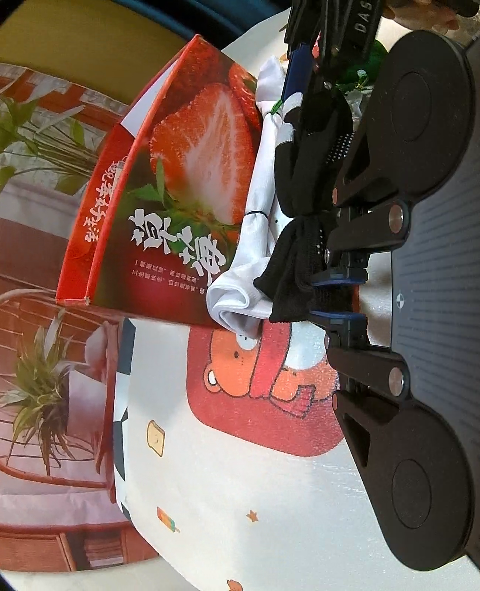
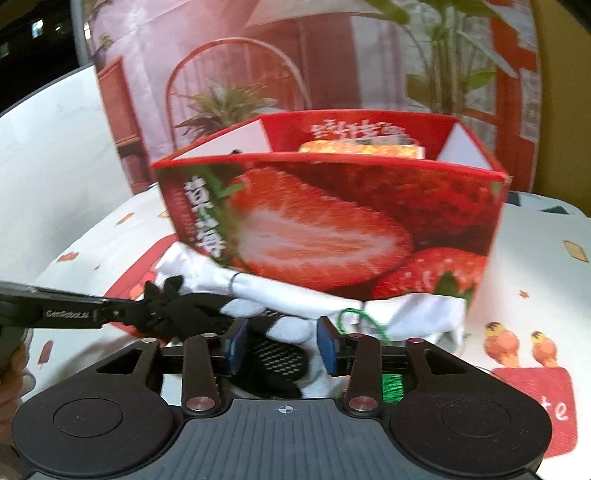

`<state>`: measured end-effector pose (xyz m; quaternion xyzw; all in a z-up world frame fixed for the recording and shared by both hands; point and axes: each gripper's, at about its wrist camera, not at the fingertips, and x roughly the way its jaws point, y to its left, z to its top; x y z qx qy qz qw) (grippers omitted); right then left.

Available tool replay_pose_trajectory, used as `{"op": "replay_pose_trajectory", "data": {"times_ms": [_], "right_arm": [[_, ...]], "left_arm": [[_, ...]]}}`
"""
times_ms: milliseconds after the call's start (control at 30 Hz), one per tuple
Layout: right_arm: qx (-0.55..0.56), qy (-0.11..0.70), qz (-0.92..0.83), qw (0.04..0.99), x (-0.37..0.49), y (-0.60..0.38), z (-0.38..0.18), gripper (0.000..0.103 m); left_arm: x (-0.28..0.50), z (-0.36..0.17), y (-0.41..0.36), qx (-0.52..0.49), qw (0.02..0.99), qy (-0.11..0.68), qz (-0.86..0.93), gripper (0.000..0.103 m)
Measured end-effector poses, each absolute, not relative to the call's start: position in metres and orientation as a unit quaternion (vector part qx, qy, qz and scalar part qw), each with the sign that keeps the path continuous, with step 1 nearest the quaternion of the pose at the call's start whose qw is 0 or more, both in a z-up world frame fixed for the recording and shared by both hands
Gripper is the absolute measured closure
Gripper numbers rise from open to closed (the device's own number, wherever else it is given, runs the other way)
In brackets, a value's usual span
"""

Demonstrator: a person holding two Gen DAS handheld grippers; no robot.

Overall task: Organize soft objects
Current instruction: 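Grasp the black mesh item with the right gripper while the left gripper holds it, then lift the black mesh item with both grippers and carry it into the red box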

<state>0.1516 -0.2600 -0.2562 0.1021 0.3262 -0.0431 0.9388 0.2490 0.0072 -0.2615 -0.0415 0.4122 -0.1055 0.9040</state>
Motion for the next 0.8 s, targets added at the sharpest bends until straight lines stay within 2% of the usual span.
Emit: {"op": "replay_pose_trajectory", "data": {"times_ms": [200,500,600,667,800], "right_arm": [[0.093,0.350,-0.043,0.931,0.161,-0.257,-0.268,0.053],[0.112,0.363,-0.034,0.924,0.164,-0.260,-0.273,0.054],[0.105,0.363,-0.030,0.925,0.164,-0.258,-0.272,0.061],[0.101,0.365,-0.019,0.925,0.165,-0.254,-0.270,0.082],[0.086,0.368,-0.013,0.926,0.167,-0.247,-0.266,0.088]], "left_arm": [[0.250,-0.265,0.007,-0.042,0.902,0.416,-0.108,0.089],[0.251,-0.266,0.001,-0.035,0.900,0.420,-0.113,0.088],[0.251,-0.265,0.002,-0.037,0.899,0.421,-0.114,0.088],[0.249,-0.264,0.002,-0.037,0.900,0.419,-0.114,0.089],[0.246,-0.258,0.003,-0.034,0.905,0.408,-0.119,0.091]]}}
